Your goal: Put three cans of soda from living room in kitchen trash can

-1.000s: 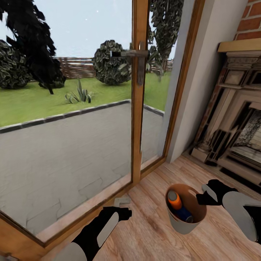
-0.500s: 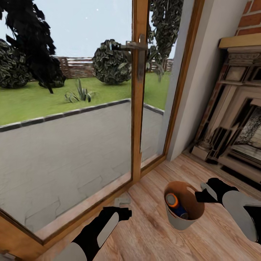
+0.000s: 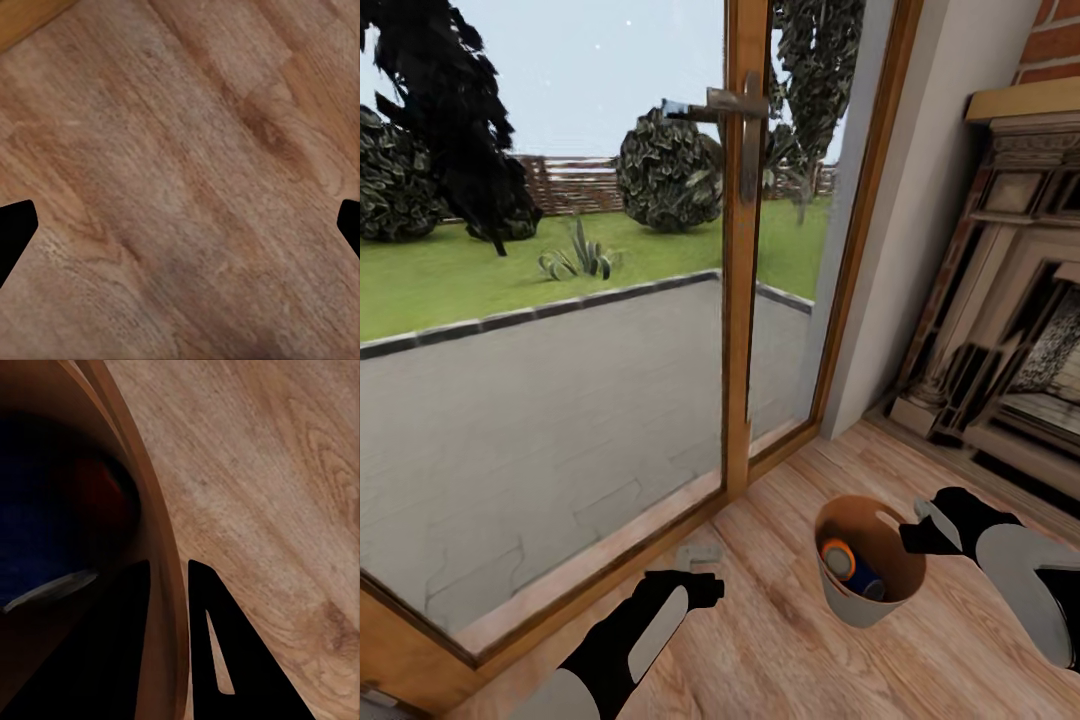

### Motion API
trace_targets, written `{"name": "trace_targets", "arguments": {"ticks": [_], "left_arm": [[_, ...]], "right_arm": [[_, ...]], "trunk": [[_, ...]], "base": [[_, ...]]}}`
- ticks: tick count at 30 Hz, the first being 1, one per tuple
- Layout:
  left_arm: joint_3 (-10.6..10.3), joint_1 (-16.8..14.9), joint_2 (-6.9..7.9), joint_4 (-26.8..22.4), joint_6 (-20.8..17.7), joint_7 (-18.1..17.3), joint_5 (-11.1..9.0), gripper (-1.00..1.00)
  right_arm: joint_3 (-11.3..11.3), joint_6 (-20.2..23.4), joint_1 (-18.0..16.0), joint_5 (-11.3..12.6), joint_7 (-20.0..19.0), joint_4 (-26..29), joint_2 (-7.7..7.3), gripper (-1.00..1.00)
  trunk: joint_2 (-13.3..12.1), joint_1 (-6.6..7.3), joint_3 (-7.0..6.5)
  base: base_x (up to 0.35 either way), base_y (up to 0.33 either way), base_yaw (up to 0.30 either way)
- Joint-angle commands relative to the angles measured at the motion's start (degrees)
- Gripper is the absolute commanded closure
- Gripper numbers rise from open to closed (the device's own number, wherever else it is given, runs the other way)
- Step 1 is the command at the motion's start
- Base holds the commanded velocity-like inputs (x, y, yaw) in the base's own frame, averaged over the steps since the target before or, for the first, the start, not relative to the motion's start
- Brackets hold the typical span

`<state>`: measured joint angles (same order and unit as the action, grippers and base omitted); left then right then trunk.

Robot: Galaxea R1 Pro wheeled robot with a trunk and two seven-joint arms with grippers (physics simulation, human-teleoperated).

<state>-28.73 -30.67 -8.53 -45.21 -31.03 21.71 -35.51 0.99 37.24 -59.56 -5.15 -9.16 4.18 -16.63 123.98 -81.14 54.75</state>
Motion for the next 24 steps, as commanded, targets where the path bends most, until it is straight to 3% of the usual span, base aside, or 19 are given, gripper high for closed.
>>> {"name": "trace_targets", "arguments": {"ticks": [1,24], "left_arm": [[0.0,0.0,0.0,0.01,0.02,-0.02,0.0,-1.0],[-0.09,0.0,-0.08,-0.03,0.36,-0.32,0.0,-1.0]], "right_arm": [[-0.63,0.06,-0.03,0.58,-0.24,0.03,0.01,1.0],[-0.63,0.12,-0.03,0.58,-0.25,0.05,-0.13,1.0]], "trunk": [[0.42,-0.22,0.18],[9.65,-5.27,4.31]], "base": [[0.0,0.0,0.0],[0.0,0.0,0.0]]}}
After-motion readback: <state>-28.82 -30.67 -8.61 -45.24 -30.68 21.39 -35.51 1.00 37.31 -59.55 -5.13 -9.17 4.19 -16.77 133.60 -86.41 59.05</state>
